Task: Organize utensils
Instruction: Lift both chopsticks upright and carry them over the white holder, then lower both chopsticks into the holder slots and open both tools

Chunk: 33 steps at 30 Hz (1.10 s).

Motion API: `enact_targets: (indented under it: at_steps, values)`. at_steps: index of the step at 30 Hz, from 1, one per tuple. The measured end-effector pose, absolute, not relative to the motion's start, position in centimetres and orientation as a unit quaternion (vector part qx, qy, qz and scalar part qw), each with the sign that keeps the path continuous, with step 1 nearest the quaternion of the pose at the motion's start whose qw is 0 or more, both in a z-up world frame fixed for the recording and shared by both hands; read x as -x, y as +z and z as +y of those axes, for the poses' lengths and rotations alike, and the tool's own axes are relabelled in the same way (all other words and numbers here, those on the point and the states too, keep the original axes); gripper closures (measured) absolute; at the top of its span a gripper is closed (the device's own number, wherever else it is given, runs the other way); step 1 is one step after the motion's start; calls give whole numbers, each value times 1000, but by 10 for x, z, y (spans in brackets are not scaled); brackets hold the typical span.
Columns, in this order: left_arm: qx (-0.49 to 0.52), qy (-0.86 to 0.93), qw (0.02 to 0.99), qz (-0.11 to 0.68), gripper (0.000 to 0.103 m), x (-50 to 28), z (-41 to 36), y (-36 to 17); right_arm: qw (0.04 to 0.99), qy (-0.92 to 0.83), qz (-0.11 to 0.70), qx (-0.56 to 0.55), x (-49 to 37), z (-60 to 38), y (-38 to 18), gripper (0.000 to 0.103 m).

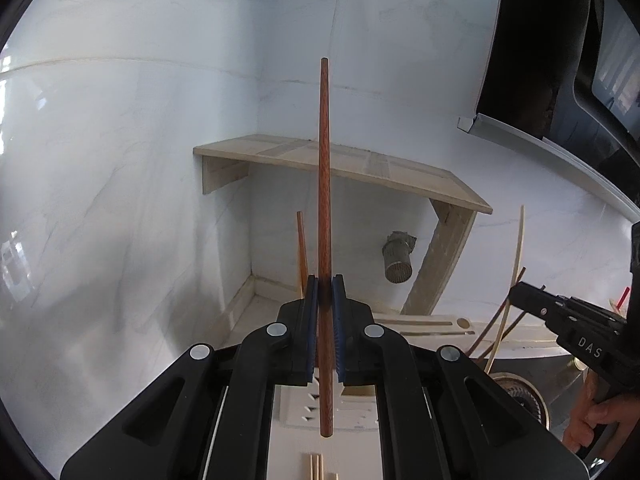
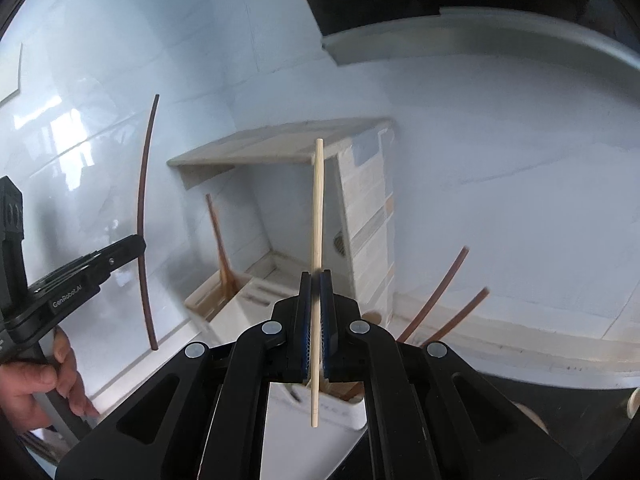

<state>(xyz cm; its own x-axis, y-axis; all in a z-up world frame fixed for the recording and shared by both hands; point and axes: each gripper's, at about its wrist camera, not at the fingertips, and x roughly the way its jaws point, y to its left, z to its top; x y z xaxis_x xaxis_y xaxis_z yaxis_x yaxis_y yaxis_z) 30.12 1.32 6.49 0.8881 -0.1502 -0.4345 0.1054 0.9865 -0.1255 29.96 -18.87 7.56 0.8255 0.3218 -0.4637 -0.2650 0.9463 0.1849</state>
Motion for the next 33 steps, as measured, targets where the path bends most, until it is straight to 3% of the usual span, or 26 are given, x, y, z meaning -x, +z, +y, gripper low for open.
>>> enact_targets:
  at_steps: [15,33]
  values:
    - [106,-111,971,182,97,-334,28,69,961,131,231,-73,-315,-194,67,98]
    - [81,-98,976,174,97,-354,21,33,960,125,242,-61,-323,-184,47,98]
